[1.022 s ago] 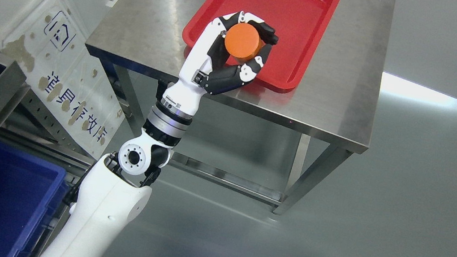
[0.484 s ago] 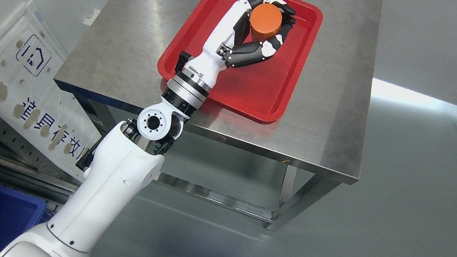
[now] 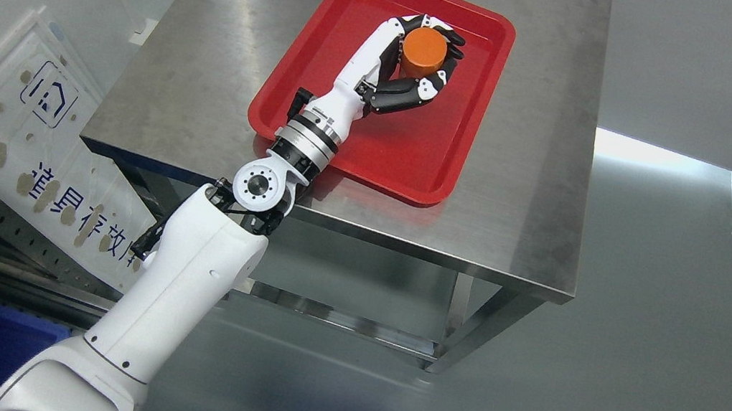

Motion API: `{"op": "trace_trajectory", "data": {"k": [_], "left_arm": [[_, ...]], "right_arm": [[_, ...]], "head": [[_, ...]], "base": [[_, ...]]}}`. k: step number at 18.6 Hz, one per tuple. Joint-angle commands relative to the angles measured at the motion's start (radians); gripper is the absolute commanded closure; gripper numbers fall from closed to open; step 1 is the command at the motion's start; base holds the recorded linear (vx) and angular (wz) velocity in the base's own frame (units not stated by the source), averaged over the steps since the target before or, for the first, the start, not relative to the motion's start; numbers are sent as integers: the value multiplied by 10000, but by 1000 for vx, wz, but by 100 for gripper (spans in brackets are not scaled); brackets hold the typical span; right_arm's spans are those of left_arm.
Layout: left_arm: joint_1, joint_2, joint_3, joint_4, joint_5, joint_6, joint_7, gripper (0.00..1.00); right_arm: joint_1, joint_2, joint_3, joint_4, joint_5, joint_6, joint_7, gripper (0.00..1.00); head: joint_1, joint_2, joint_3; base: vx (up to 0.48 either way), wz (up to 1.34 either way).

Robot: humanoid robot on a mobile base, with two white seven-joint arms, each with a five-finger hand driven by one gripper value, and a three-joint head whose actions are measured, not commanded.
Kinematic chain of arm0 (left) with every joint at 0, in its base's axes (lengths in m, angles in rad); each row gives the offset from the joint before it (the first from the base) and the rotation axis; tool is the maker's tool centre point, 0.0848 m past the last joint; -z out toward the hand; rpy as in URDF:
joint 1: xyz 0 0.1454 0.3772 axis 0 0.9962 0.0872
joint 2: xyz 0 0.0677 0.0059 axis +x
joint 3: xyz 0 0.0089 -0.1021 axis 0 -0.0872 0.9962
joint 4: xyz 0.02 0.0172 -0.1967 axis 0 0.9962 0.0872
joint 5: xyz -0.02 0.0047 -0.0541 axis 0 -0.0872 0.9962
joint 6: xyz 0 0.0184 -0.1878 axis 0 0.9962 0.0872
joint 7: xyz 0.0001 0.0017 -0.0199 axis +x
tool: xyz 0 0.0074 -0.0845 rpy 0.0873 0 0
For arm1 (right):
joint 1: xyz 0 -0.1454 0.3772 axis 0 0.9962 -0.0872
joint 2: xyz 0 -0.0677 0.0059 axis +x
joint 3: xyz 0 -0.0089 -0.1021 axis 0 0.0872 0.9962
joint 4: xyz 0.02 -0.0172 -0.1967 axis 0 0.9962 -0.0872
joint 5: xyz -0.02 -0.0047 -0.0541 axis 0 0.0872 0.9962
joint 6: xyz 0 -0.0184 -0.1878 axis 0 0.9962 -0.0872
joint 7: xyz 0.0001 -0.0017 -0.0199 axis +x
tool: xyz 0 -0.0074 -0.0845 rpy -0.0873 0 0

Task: Grab orange capacitor from left shelf to right desk
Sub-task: 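Lower the capacitor into the red tray and open the left hand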

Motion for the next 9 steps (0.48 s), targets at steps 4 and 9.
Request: {"op": "trace_trajectory", "data": {"k": [4,9], "left_arm": [[-511,175,-97,1725,18,30,5,42],[-1353,175,1127,1480,18,61,-56,12]], "right_arm": [[-15,-175,-107,-337,46,8,0,0],[-15,-175,-107,-337,46,8,0,0]], "head": [[0,1,0],[0,1,0]], "base": [[0,0],[0,0]]}}
